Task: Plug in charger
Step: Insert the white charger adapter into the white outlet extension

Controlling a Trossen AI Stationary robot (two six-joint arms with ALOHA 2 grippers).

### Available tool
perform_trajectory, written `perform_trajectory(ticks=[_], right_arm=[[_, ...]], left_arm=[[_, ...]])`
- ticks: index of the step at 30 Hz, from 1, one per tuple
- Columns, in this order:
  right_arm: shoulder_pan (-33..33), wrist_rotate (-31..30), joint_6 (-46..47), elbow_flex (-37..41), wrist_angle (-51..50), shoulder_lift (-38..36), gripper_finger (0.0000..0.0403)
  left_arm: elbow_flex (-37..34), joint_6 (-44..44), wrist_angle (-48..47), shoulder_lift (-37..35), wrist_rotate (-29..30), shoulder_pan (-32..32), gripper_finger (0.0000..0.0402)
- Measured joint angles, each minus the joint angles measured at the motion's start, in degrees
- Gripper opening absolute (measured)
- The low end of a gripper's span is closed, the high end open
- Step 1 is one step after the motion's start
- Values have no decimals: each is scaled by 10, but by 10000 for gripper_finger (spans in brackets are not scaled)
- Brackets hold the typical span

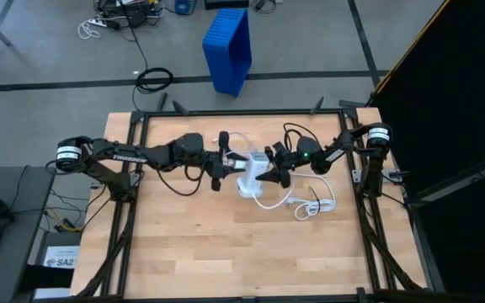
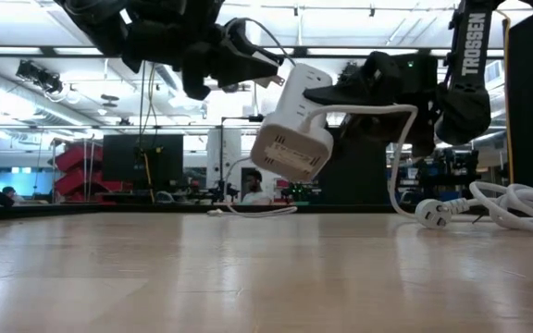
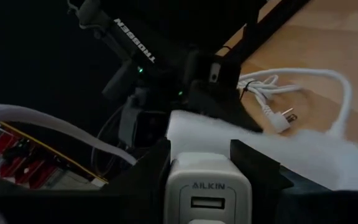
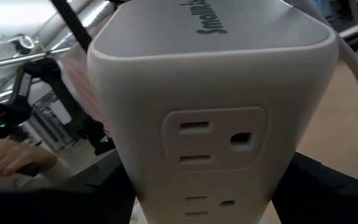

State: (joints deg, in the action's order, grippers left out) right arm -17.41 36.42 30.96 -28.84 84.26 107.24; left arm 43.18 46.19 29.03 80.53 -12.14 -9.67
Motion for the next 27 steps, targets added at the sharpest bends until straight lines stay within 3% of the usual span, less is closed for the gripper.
perform_trajectory(ticks=[10,27], right_arm=[[12,9,0,-3,21,0,263],[28,11,34,-36,10,1,263]], left_arm=[[0,-12,16,0,-37,0,123],[2,-14,2,-2,-35,11,123]])
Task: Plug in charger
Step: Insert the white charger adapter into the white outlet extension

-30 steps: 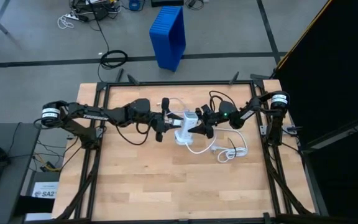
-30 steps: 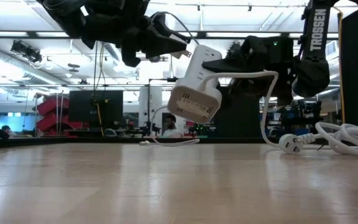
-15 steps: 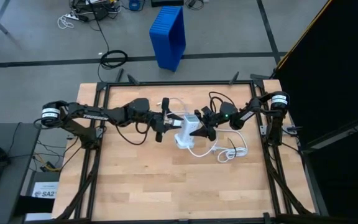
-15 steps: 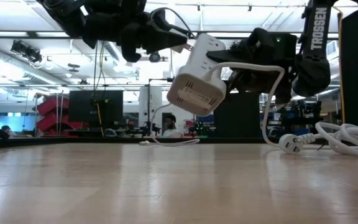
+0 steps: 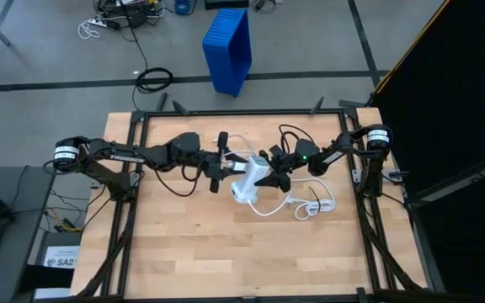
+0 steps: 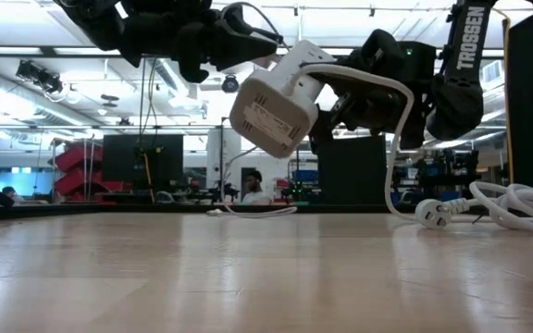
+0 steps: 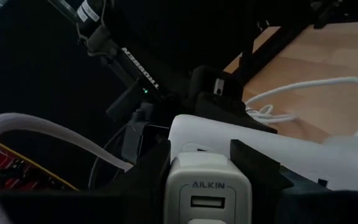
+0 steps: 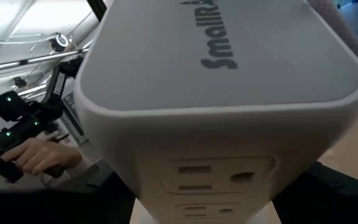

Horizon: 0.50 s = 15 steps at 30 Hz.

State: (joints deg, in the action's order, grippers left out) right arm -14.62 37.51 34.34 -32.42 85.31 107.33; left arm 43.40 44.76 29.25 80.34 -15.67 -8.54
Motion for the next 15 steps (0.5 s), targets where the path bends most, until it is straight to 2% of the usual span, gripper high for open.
perform_trajectory(ticks=[9,15], right_arm=[[0,35,33,-2,-34,0,263],[0,29,18,-5,-27,0,263]], left_arm=[[0,1,-33,2,-20,0,123],[0,0,-26,2,-22,0,123]])
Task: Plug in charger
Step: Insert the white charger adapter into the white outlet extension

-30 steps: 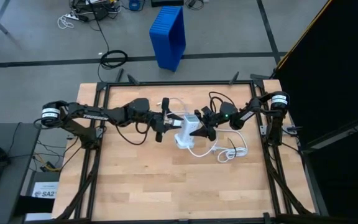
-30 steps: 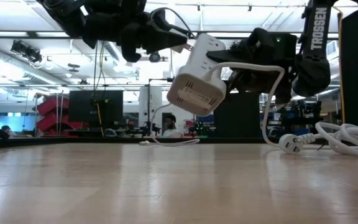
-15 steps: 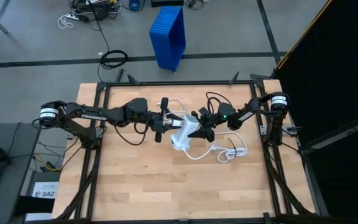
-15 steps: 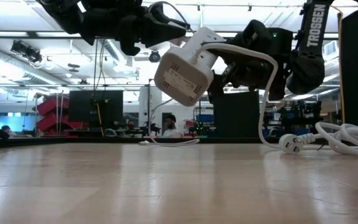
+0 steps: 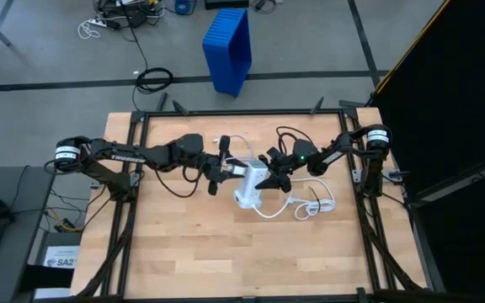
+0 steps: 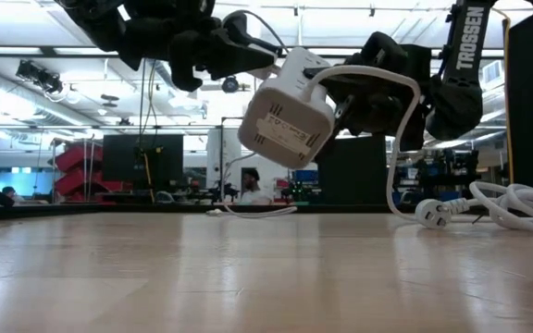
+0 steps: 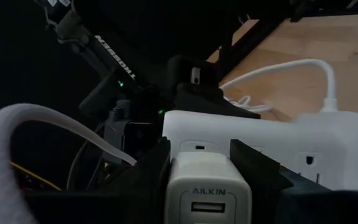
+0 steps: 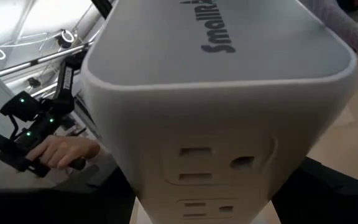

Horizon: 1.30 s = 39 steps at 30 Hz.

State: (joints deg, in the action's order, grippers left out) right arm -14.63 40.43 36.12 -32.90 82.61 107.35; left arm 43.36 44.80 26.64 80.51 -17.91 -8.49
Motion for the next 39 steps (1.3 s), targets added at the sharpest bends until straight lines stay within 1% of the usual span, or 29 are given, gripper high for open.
perform_trajectory(ticks=[11,15,18,19,21,25,28,31,35,39], right_arm=[[12,-8,1,-37,-10,0,263],[15,-12,2,-38,-17,0,263],[15,-14,6,-37,-16,0,263],[15,-15,9,-36,-16,0,263],[15,-25,9,-36,-15,0,263],[14,-27,2,-37,-15,-1,262],[13,-25,-3,-37,-15,-1,262],[12,-24,-4,-37,-16,-1,262],[9,-24,-4,-37,-15,-1,262],[4,-29,-3,-37,-6,-3,262]], left_arm=[[-1,-2,13,-2,-13,3,123],[-1,-5,11,-2,-12,3,123],[-1,-52,19,-1,1,3,123],[-1,-69,23,0,7,4,129],[-1,-93,23,0,25,4,156],[-2,-108,19,1,43,4,219],[-2,-108,19,0,50,4,244],[-2,-108,19,-3,54,4,253],[-2,-106,11,-20,63,3,253],[-3,-103,-18,-44,84,3,253]])
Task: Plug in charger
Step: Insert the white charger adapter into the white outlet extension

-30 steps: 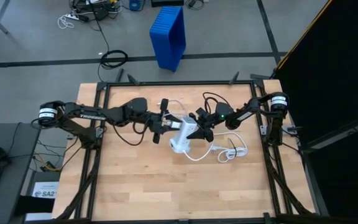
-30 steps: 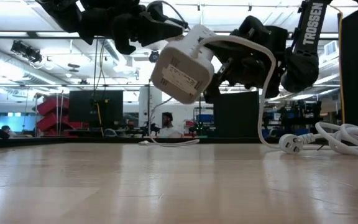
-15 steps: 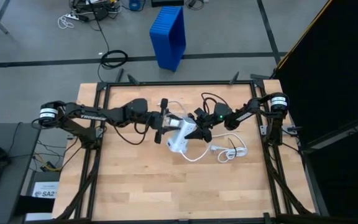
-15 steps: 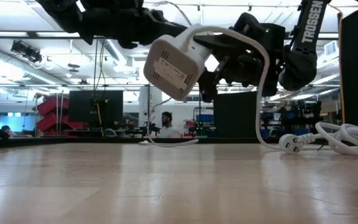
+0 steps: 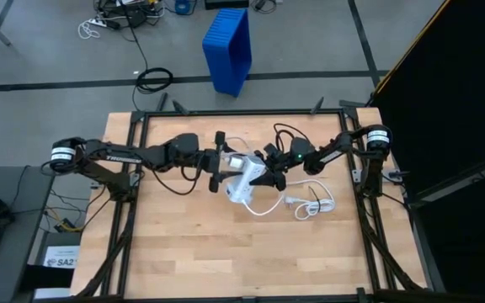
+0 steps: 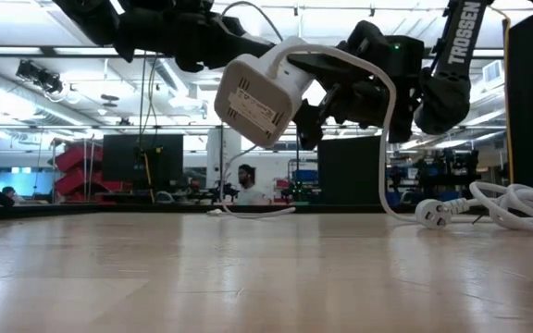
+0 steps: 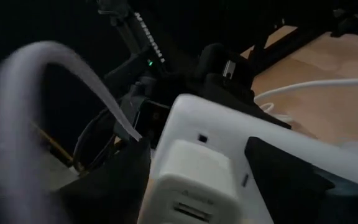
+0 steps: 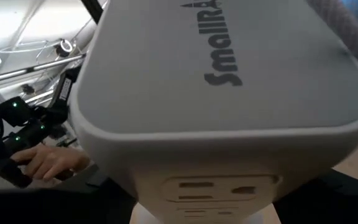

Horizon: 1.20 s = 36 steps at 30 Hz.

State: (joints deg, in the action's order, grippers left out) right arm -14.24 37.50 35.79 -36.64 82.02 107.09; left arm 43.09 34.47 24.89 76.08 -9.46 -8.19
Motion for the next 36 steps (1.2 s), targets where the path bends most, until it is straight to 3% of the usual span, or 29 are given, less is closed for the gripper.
perform_trajectory(ticks=[16,19,25,36], right_arm=[[0,14,1,0,-12,-1,262],[0,14,1,1,-29,-1,262],[0,15,7,1,-57,0,262],[-11,22,13,1,-96,1,261]], left_arm=[[0,6,-41,-22,14,0,238],[0,24,-44,-22,30,0,216],[0,61,-79,-23,36,2,119],[1,83,-109,-23,36,4,120]])
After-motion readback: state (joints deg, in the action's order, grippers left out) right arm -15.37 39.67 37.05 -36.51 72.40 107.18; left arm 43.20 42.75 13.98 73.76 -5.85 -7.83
